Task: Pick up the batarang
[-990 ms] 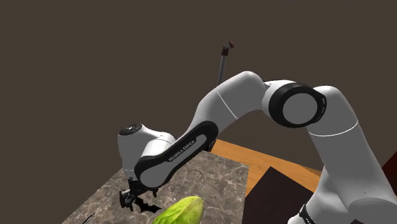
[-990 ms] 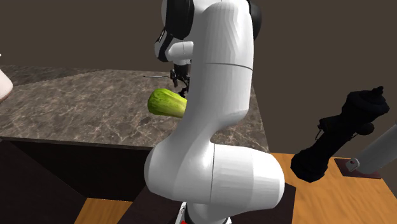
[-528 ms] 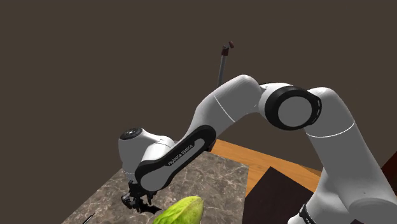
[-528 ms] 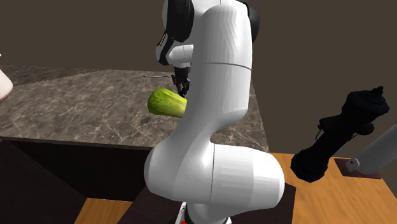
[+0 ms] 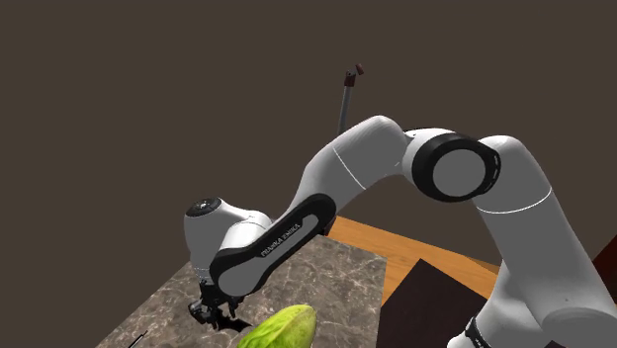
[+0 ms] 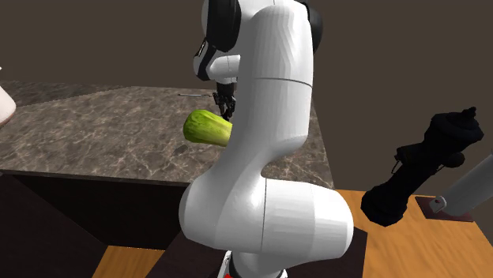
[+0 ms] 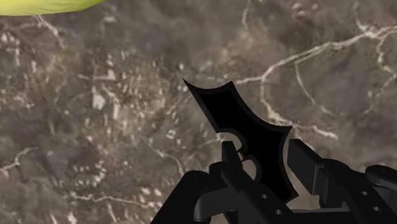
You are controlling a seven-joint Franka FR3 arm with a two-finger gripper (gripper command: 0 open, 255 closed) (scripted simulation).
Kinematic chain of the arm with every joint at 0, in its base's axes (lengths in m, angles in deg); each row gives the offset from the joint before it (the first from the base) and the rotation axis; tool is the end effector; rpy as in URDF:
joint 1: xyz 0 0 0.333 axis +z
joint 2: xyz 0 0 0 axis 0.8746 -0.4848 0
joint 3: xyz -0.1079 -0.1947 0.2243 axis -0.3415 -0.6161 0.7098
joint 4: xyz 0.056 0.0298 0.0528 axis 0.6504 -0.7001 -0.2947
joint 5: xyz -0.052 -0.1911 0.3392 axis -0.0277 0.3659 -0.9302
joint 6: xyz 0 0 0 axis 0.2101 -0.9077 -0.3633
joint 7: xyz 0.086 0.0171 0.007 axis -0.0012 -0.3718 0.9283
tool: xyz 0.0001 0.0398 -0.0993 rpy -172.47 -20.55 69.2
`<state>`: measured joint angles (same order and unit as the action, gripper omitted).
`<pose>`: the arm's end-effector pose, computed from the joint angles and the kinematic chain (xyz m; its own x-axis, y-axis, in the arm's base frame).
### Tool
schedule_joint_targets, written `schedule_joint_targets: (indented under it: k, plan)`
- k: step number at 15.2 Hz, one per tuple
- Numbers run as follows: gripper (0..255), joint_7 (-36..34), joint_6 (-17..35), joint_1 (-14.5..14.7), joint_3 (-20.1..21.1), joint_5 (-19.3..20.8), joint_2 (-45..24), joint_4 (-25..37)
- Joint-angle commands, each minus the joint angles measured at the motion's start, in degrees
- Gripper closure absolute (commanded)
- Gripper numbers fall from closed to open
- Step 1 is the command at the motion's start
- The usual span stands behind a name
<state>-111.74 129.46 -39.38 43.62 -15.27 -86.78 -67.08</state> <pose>0.5280 0.4152 0.1877 0.9870 -0.1358 -0.0857 -0.1346 -0.9907 0.0195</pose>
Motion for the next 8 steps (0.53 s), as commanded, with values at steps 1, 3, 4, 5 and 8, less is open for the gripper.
schedule_joint_targets:
  k: [1, 3, 4, 5, 8]
  plan:
    - [255, 0.13, -0.69, -0.19, 0.2, -0.24, 0.78, -0.18]
    - [255, 0.26, -1.64, -0.4, 0.49, -0.57, 1.84, -0.28]
    - [255, 0.33, -2.12, -0.51, 0.64, -0.73, 2.37, -0.32]
    - [255, 0.4, -2.61, -0.61, 0.78, -0.9, 2.89, -0.34]
    - [255, 0.62, -4.1, -0.89, 1.19, -1.39, 4.4, -0.33]
